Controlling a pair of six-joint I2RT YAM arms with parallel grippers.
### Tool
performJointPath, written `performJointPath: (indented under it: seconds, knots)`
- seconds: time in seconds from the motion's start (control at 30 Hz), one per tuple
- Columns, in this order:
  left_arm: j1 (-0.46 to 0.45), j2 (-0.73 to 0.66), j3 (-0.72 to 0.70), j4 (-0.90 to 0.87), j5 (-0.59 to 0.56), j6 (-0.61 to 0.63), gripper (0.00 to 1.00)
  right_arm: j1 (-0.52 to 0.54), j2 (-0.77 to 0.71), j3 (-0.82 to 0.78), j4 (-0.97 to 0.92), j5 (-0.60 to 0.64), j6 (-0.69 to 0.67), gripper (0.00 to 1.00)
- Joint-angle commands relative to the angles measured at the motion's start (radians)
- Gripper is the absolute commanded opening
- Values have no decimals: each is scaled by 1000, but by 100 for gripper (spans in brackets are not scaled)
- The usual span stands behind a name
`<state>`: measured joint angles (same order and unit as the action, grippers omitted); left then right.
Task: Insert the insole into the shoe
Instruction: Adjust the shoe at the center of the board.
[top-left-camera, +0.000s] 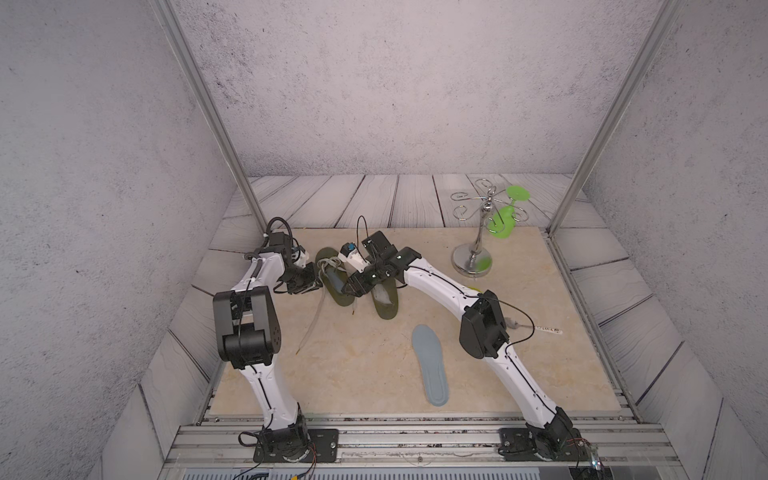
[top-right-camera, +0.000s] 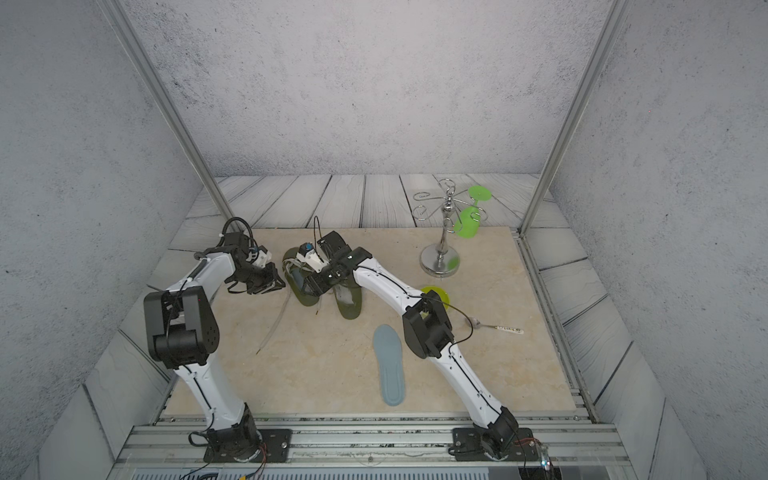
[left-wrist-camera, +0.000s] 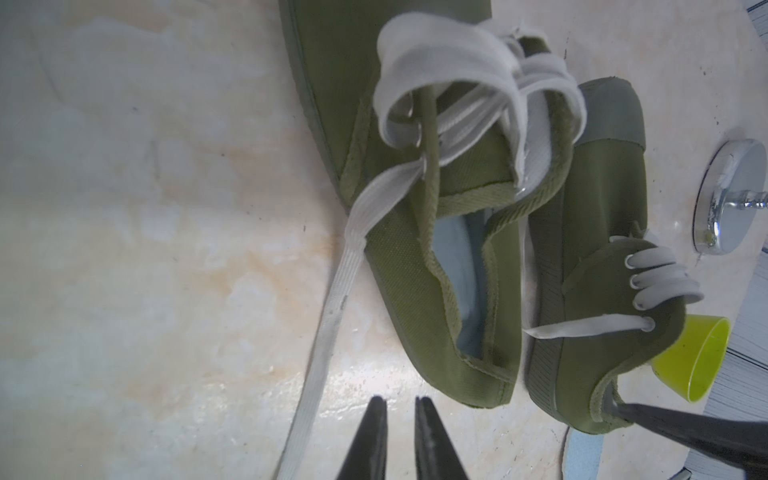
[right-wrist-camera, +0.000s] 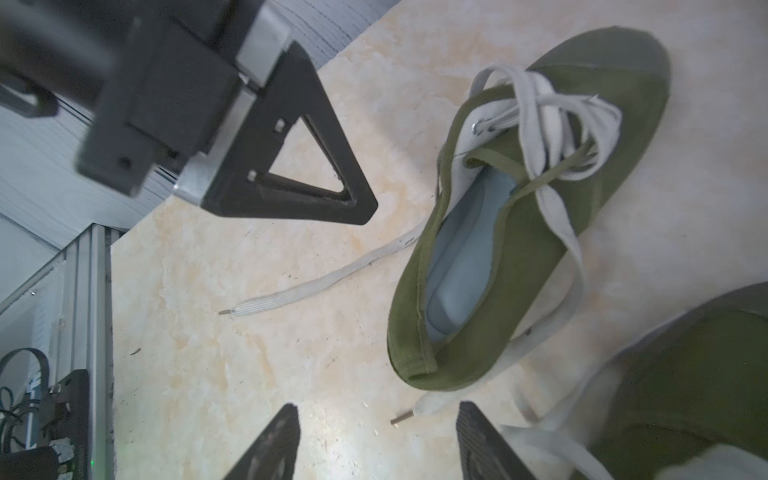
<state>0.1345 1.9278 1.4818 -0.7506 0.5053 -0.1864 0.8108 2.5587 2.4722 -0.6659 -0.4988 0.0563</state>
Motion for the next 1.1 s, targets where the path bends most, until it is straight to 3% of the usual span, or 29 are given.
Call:
performJointPath:
  seconds: [0.0,0.3,0.7,1.07]
  knots:
    - [13,22,-29,9,31,-17,16,4,84,37,30,-45,34,68]
    - [14,51,-63,26,34,-22,14,7,176,85,109,-60,56,75]
    - [14,110,-51,27,40,-23,11,27,183,60,142,-134,71,76]
    - [14,136,-42,42,71,-16,10,37,205,71,128,-88,73,76]
